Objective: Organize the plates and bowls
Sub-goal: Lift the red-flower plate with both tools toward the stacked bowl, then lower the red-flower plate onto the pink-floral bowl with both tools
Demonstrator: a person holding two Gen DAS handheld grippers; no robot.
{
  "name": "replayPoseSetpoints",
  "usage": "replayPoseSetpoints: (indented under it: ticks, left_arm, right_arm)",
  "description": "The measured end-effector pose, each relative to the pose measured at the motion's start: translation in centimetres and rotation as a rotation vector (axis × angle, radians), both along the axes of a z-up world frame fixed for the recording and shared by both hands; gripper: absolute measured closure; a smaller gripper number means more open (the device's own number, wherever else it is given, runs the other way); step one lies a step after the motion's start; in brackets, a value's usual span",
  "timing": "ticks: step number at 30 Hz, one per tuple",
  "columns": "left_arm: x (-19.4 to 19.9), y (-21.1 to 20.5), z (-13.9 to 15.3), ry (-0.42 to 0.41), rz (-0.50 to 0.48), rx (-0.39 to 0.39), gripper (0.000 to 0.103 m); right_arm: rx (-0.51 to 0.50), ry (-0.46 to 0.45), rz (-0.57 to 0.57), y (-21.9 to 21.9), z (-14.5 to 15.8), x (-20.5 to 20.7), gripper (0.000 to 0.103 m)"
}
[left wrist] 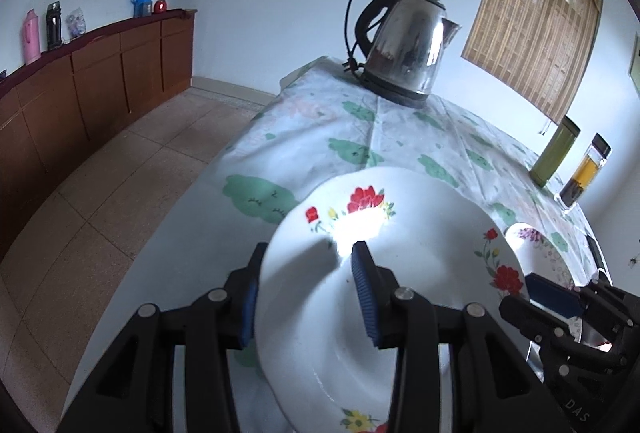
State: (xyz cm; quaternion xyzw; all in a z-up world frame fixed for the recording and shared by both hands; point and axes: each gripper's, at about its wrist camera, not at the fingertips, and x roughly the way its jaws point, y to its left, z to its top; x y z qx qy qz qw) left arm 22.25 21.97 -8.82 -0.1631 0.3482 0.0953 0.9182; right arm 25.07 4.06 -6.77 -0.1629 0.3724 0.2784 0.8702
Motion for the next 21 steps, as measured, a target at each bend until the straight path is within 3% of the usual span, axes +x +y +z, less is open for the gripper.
replayPoseSetpoints:
  ticks: [9,21]
  left_arm:
    - [-0.6,-1.8,1.6,-0.087,-0.046,0.026,0.065]
    - [-0.8,-6.3,3.3,-0.128,-0.1,0.072,0.065]
  right_arm:
    - [0.079,0.0,0.004,-3.1,0.9,-1.7,0.072]
    - [0.143,-0.002,-0.047,-7.6,1.4,-1.5,0.072]
